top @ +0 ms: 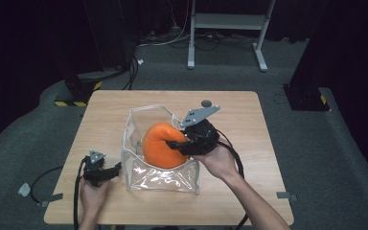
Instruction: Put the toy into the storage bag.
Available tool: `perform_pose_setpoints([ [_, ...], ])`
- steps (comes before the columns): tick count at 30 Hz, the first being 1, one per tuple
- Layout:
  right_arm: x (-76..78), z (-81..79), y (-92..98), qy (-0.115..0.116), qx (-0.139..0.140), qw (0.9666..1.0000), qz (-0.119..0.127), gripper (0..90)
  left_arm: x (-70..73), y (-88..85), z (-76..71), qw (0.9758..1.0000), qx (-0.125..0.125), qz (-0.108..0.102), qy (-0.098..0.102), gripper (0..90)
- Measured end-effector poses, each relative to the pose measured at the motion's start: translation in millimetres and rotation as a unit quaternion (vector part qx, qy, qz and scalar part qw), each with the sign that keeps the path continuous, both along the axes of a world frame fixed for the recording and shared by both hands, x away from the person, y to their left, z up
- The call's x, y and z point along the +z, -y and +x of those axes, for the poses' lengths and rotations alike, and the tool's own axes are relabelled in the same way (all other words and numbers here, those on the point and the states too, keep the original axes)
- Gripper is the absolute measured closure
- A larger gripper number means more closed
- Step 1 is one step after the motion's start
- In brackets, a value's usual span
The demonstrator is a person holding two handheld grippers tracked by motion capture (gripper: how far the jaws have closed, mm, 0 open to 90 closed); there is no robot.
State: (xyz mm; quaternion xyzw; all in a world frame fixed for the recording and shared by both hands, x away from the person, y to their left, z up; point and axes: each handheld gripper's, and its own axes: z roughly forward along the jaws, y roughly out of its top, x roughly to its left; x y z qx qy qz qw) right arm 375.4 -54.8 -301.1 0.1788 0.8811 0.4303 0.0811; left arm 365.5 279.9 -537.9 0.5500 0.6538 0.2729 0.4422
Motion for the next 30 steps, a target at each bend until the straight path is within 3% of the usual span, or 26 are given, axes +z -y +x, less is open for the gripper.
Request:
perform_pose_setpoints([
  [20,-31.1,4.8,-7.0,-0.024,-0.009,0.9991,-0.033,57.4,0.1,-0.3,-0.3,1.0,-0.002,0.002,-0.002,22.2],
  [30,-36.4,5.6,-8.2,-0.025,-0.011,0.9989,-0.04,54.7,0.0,-0.2,-0.1,1.0,-0.001,0.001,-0.001,22.2],
])
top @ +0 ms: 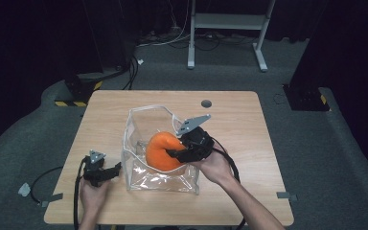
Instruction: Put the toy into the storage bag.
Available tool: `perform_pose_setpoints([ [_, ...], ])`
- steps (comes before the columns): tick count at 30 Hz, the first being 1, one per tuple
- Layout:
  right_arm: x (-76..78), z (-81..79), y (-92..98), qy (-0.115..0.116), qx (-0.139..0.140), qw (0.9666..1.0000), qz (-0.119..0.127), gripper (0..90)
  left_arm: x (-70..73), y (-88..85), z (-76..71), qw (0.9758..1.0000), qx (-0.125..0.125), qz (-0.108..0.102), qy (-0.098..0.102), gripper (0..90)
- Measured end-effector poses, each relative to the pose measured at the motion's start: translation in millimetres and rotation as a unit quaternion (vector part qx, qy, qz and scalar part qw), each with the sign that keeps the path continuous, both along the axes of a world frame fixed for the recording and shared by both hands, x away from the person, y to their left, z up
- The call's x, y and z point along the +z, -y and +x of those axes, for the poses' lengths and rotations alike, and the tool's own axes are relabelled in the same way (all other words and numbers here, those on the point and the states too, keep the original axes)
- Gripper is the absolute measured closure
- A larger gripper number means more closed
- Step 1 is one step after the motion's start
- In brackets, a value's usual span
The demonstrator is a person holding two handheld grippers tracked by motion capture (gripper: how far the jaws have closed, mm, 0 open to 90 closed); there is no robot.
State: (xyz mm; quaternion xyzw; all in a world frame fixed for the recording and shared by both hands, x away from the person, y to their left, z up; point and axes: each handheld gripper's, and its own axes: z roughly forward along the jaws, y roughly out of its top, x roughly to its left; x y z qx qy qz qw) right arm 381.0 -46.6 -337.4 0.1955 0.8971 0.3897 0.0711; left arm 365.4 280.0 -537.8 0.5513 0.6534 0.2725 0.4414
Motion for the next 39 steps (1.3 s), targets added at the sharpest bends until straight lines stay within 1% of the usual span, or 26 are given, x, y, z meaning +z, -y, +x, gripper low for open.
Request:
perform_pose_setpoints([
  [5,-4.0,0.1,-1.0,-0.006,-0.005,0.9999,-0.007,52.6,0.1,-0.2,-0.1,1.0,-0.001,0.001,-0.001,22.1],
  [14,-6.7,0.0,-0.9,-0.002,-0.008,0.9999,-0.014,48.0,0.1,-0.4,-0.1,1.0,0.0,0.0,0.0,22.1],
  [17,-8.2,-0.9,-2.0,-0.002,-0.011,0.9997,-0.022,45.5,0.1,-0.5,-0.1,1.0,0.0,0.0,0.0,22.1],
  [20,-8.8,-1.2,-2.6,-0.001,-0.012,0.9997,-0.024,44.5,0.0,-0.4,-0.1,1.0,0.0,0.0,0.0,22.1],
  [31,-12.3,-1.4,-1.9,-0.006,-0.017,0.9993,-0.032,38.4,0.0,-0.3,-0.1,1.0,0.0,0.0,0.0,22.1],
  [33,-13.0,-1.1,-1.3,-0.004,-0.016,0.9994,-0.031,38.3,0.0,-0.3,-0.1,1.0,0.0,0.0,0.0,22.1],
  [34,-12.4,-1.7,-0.2,-0.007,-0.018,0.9994,-0.028,40.8,0.0,-0.3,-0.1,1.0,0.0,0.0,0.0,22.1],
  [39,-10.7,-2.3,2.8,-0.003,-0.017,0.9997,-0.019,43.0,0.0,-0.3,-0.1,1.0,0.0,0.001,0.0,22.1],
])
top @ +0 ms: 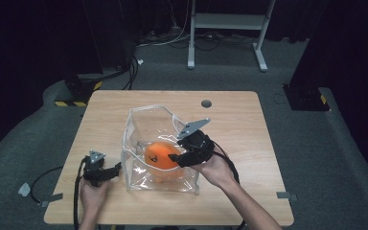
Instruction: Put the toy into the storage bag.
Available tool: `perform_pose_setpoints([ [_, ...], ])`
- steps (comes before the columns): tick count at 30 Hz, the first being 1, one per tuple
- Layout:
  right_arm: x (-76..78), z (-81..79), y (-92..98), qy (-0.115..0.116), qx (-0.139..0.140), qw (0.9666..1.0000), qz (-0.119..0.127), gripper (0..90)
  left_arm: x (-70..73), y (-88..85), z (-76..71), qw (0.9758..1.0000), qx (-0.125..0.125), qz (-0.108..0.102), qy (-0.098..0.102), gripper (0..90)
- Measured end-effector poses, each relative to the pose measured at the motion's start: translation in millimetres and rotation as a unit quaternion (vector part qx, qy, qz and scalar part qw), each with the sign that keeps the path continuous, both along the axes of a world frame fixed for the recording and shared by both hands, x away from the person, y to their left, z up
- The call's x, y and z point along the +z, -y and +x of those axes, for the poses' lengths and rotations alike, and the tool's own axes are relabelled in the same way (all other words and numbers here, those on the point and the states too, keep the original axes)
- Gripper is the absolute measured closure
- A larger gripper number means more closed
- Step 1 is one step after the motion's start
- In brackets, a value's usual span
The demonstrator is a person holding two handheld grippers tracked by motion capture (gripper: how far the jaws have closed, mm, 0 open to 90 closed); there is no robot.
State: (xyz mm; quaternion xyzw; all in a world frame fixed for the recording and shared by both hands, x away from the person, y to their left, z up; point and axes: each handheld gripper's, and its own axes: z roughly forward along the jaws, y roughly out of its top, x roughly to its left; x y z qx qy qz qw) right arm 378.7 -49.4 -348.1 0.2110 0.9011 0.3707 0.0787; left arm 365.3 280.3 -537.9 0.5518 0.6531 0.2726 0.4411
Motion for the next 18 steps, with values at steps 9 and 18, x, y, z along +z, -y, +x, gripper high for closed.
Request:
perform_pose_setpoints([
  [9,5.2,-1.9,10.7,0.01,-0.009,0.9993,0.033,43.4,0.1,-0.1,-0.1,1.0,0.0,0.0,-0.001,22.1],
  [18,13.1,-0.3,28.4,0.021,-0.025,0.9964,0.078,43.1,0.0,0.2,0.0,1.0,0.0,0.0,0.0,22.2],
])
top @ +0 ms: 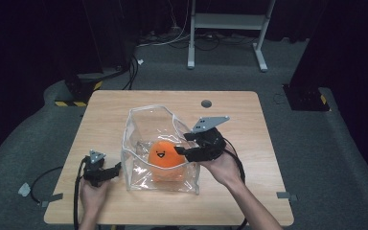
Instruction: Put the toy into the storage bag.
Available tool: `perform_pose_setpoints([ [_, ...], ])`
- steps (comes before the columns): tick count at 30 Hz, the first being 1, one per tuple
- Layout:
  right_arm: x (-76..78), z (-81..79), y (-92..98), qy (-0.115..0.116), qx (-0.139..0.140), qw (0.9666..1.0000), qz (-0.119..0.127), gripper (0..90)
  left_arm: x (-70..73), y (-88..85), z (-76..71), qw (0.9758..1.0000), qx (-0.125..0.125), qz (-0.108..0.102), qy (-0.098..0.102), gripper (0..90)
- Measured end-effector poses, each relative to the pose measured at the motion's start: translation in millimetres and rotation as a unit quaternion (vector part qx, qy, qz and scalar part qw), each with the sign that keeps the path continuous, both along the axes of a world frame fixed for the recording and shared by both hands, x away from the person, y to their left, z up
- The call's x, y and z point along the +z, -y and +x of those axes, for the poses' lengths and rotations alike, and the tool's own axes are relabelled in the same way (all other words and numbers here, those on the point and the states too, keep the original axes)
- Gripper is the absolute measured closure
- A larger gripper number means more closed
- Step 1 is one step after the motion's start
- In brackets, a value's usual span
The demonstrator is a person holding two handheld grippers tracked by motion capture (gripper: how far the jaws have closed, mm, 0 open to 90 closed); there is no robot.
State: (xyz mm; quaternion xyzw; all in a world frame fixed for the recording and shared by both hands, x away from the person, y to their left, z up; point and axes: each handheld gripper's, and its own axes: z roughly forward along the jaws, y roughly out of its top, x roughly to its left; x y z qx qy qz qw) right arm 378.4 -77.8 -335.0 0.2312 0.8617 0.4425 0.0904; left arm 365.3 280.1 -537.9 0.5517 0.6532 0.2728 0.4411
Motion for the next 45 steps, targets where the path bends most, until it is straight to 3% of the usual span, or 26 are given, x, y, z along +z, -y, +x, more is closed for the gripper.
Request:
perform_pose_setpoints([
  [4,0.6,1.3,7.5,0.003,-0.008,0.9998,0.021,43.0,0.0,0.0,0.0,1.0,0.0,0.0,0.0,22.2],
  [31,6.9,2.0,31.6,0.031,-0.048,0.9968,0.056,44.4,0.0,0.0,0.0,1.0,0.0,0.001,0.0,22.2],
  [45,8.7,1.5,45.5,0.034,-0.064,0.9946,0.074,44.2,0.0,0.0,0.0,1.0,0.0,0.001,0.0,22.2],
])
